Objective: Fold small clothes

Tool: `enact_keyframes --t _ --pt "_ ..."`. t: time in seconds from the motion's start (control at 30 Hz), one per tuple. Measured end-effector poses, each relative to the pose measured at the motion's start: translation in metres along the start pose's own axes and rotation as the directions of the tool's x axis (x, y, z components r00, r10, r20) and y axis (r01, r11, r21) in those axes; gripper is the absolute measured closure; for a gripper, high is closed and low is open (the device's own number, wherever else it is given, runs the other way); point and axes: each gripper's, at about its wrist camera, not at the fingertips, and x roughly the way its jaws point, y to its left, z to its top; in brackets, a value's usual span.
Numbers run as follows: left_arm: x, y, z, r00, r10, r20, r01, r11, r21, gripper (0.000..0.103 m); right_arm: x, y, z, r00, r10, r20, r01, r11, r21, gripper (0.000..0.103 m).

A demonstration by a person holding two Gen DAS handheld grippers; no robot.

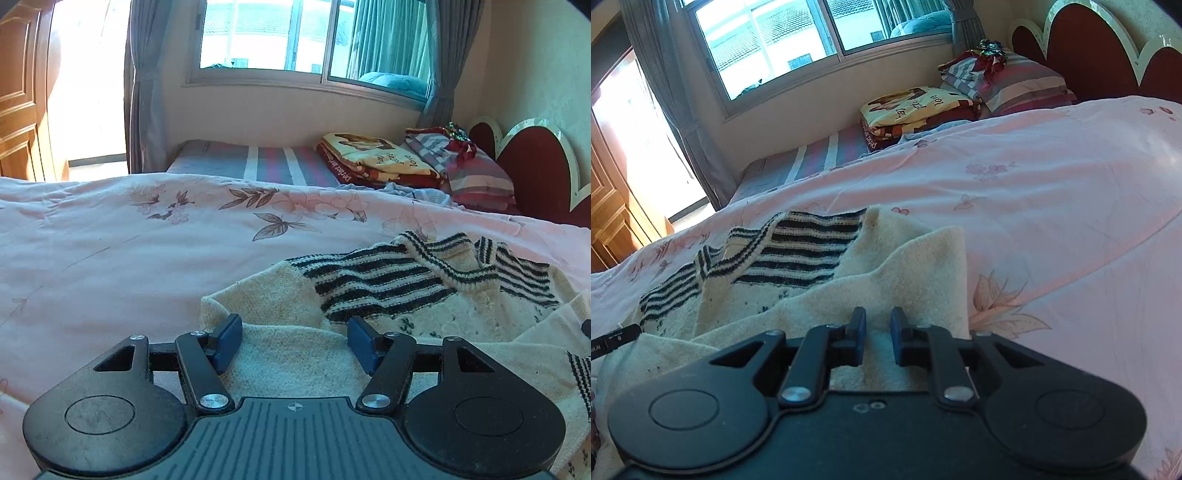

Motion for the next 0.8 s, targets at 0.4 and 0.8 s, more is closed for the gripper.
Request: enact_keyframes --t 0.4,0.8 --pt "-0.011 -0.005 0.001 1.0 0.031 0.003 -0.032 0.998 0.053 0.038 -0.007 -0.004 0.009 0.999 -0.03 0.019 0.031 0.999 -0.035 0.077" --pt "-0.066 -0.054 -0.054 1.0 -0.02 0.003 0.02 0.99 0.137 0.038 -0.04 0.032 -0.037 0.993 0.1 -0.059 -0.104 0.992 -0.075 0.063"
